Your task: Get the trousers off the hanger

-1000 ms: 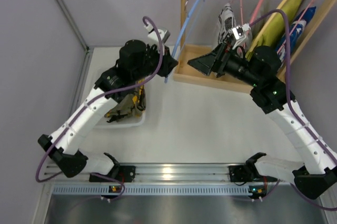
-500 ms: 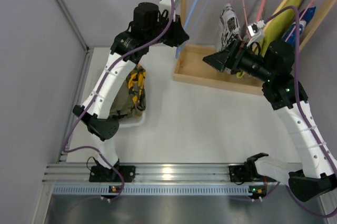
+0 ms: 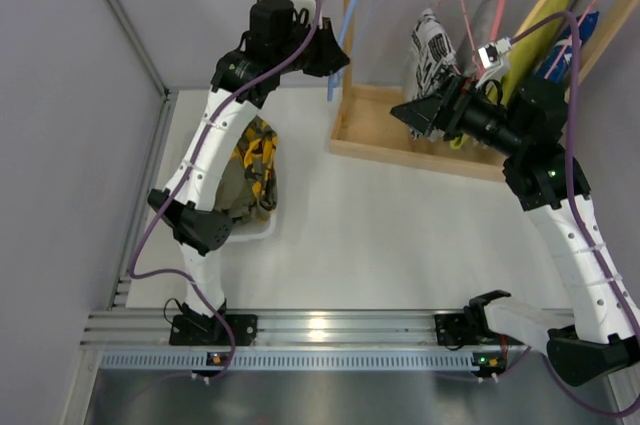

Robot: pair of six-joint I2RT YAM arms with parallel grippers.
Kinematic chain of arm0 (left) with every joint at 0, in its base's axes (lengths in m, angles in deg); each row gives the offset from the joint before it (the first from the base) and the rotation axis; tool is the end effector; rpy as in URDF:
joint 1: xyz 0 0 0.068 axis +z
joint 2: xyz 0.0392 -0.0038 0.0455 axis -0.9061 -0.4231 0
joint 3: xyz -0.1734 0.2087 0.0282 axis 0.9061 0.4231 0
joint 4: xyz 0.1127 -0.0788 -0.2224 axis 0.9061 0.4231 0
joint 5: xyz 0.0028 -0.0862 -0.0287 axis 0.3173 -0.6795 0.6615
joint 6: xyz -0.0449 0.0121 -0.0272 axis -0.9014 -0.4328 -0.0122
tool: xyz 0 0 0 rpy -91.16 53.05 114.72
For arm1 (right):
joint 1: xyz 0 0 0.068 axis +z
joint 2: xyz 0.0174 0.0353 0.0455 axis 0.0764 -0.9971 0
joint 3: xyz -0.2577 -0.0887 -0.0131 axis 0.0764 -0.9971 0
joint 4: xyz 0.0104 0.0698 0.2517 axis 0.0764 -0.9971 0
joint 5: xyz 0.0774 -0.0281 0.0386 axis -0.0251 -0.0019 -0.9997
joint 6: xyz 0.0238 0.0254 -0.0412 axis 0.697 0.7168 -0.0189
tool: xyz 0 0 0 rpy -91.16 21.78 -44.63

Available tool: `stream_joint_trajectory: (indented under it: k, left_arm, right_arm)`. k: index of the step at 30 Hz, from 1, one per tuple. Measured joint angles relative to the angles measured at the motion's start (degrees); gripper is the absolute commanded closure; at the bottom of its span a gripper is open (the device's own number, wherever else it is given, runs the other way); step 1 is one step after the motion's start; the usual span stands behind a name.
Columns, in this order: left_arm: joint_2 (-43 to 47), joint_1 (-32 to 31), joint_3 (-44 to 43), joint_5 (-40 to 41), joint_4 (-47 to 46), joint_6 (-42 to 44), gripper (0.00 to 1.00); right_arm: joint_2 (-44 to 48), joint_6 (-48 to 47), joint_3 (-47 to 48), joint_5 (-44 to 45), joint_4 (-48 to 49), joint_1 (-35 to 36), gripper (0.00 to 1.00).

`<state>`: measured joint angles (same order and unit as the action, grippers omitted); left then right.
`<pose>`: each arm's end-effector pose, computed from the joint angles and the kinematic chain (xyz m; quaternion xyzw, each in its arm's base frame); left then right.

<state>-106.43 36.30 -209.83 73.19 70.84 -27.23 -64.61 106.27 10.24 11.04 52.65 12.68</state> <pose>0.3586 -0.2072 0.4948 0.1726 0.7765 -0.3267 0.5104 0.1988 0.0798 0.4742 -0.0553 0.7217 0.4713 0.5040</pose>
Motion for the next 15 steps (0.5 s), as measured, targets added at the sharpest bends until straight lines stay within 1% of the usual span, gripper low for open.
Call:
stream_joint_trajectory:
  k: [15]
  left_arm:
    - [0.0,-0.6,1.0,-2.7,-2.6,-5.3,1.0]
  right_arm:
    - [0.0,0.5,0.0,-0.2,0.6,0.0,0.01]
